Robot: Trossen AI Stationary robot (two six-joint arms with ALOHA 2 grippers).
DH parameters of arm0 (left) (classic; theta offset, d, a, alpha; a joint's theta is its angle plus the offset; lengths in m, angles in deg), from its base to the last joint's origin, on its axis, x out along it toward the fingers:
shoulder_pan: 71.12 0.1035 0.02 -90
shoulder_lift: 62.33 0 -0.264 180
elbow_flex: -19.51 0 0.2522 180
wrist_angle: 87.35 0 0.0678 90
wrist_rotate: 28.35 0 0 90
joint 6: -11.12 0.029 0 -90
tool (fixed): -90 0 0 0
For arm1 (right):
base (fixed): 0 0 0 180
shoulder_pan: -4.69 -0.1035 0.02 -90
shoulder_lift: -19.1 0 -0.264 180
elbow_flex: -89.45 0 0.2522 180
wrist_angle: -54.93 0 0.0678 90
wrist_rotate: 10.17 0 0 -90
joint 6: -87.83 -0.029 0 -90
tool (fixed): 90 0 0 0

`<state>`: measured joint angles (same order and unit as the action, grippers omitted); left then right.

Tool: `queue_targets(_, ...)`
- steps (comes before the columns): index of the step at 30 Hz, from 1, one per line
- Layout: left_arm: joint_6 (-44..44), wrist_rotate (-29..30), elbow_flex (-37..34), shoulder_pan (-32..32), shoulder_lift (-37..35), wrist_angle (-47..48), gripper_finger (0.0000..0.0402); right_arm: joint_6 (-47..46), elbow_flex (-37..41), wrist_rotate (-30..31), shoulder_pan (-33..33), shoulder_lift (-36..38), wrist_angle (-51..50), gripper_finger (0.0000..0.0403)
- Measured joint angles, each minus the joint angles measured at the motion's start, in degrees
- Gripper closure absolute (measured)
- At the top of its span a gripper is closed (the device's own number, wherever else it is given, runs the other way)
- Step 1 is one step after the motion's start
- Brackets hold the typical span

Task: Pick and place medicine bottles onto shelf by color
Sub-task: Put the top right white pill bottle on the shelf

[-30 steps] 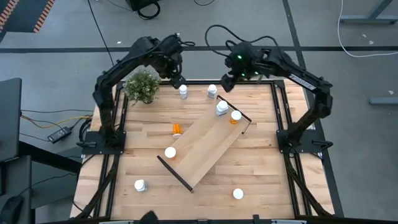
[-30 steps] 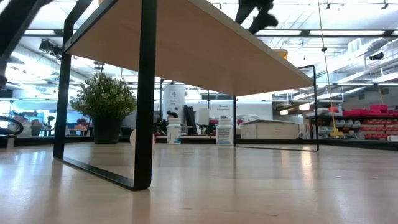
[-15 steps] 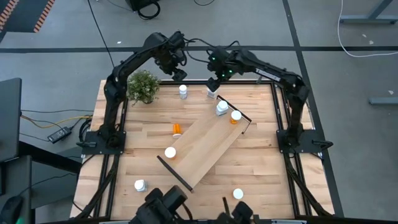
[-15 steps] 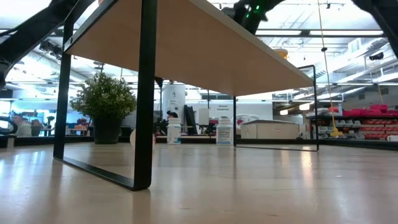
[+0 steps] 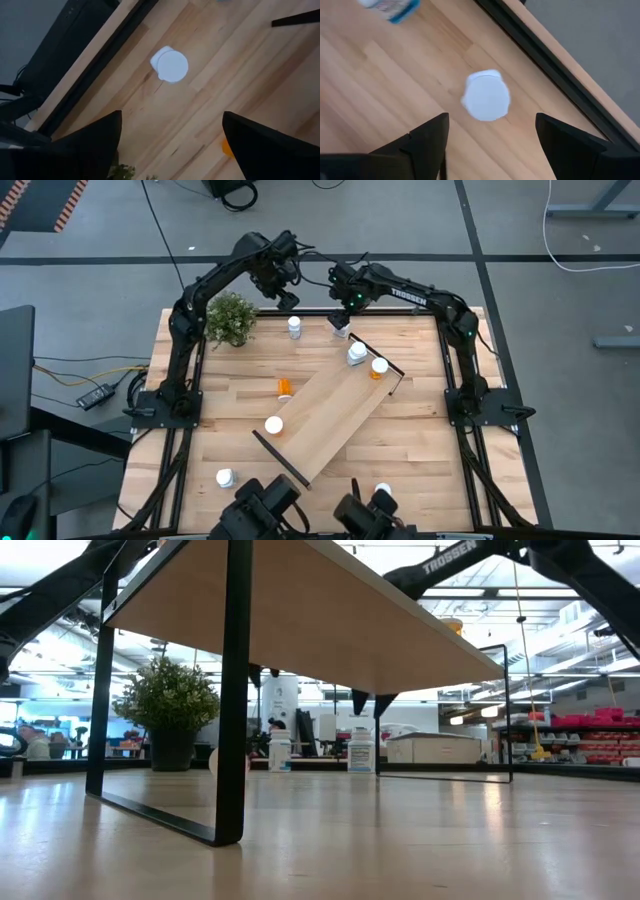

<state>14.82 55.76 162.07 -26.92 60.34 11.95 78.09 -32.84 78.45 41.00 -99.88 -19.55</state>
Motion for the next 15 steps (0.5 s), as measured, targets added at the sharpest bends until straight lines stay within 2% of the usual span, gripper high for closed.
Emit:
queue_targets(7,0.0,0.0,0.0,-0.4,0.0,0.0,0.0049,-0.8,0.1,-2.3,0.6,-0.8,3.2,0.0097)
queue_targets(15,-0.1,0.0,0.0,-0.8,0.0,0.3,0.0049,-1.1,0.4,-1.9,0.5,-2.3,3.7,0.0079)
